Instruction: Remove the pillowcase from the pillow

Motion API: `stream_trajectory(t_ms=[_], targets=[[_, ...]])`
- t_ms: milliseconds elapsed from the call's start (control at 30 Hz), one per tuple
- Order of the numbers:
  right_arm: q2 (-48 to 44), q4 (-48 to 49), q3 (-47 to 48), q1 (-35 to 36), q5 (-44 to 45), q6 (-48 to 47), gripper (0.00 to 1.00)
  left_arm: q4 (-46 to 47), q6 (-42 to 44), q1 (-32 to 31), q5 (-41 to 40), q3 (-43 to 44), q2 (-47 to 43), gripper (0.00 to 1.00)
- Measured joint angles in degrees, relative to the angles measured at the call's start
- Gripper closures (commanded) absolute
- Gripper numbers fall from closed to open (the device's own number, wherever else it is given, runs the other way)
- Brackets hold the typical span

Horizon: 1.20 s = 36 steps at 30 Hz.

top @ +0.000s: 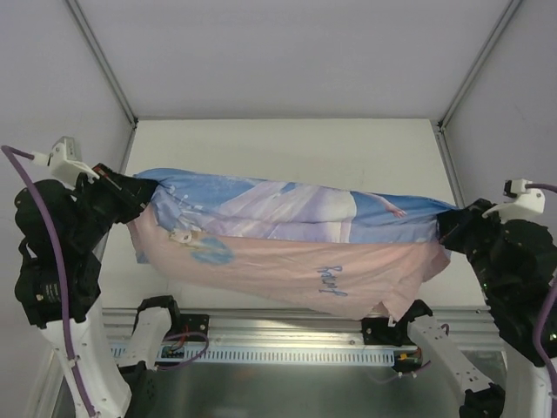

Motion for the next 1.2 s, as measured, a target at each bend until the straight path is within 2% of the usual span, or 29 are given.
stream_trajectory(t_ms=[100,167,200,233,267,300,333,367,433,500,633,800,933,1067,1100,1200], targets=[[3.37,-0.26,-3.28,0.00,0.52,0.96,0.99,-1.16,-0.57,0.00,0.02,-1.16,3.74,1.00],[9.09,0.81,-5.70,-0.02,0.57,1.07,0.99,-1.14,-0.59,0.00,-0.02,-1.27,11.15,1.00],[13.42,1.84,-5.88,-0.22,0.35,1.03,0.93,-0.92,-0.52,0.00,-0.35,-0.87,16.39,1.00],[18.23,3.74,-5.86,-0.44,0.02,1.01,0.61,-0.59,-0.48,0.00,-0.83,-0.02,21.29,0.82],[23.43,5.46,-5.03,-0.83,-0.26,1.09,0.42,0.28,-0.17,0.02,-1.49,0.94,26.73,0.67],[29.38,6.08,-2.54,-1.46,-0.37,0.68,0.25,1.68,0.28,0.02,-1.95,1.86,32.57,0.46],[34.29,6.88,0.22,-1.99,-0.52,-0.04,0.17,2.49,1.22,0.07,-2.45,3.67,38.34,0.28],[40.92,6.69,4.83,-2.58,-0.76,-0.59,0.09,3.89,1.77,0.07,-2.67,5.27,43.10,0.02],[51.15,8.31,12.94,-3.26,-1.27,-1.66,0.04,5.33,2.23,0.04,-2.89,6.67,48.50,0.01],[54.69,9.90,14.21,-3.50,-2.03,-2.51,0.02,5.07,3.39,-0.28,-4.00,6.69,49.24,0.01],[51.12,11.10,8.87,-3.50,-4.59,-3.37,0.01,5.64,5.81,-2.95,-6.36,7.91,44.30,0.05],[45.20,12.90,1.62,-3.52,-8.02,-3.54,0.01,6.21,7.80,-11.85,-9.86,6.86,36.74,0.12],[47.36,14.56,0.37,-4.46,-11.15,-3.48,0.01,6.43,8.07,-18.45,-10.27,3.21,34.18,0.16],[51.87,17.14,-0.52,-6.19,-15.23,-2.97,0.04,5.95,8.02,-20.98,-10.49,-0.42,34.07,0.20],[53.42,17.99,-0.50,-6.51,-16.22,-2.64,0.19,5.68,7.98,-21.64,-10.49,-1.01,34.07,0.22],[58.42,19.98,0.02,-7.32,-18.34,-2.01,0.82,5.57,7.85,-23.85,-10.49,-1.73,34.10,0.25]])
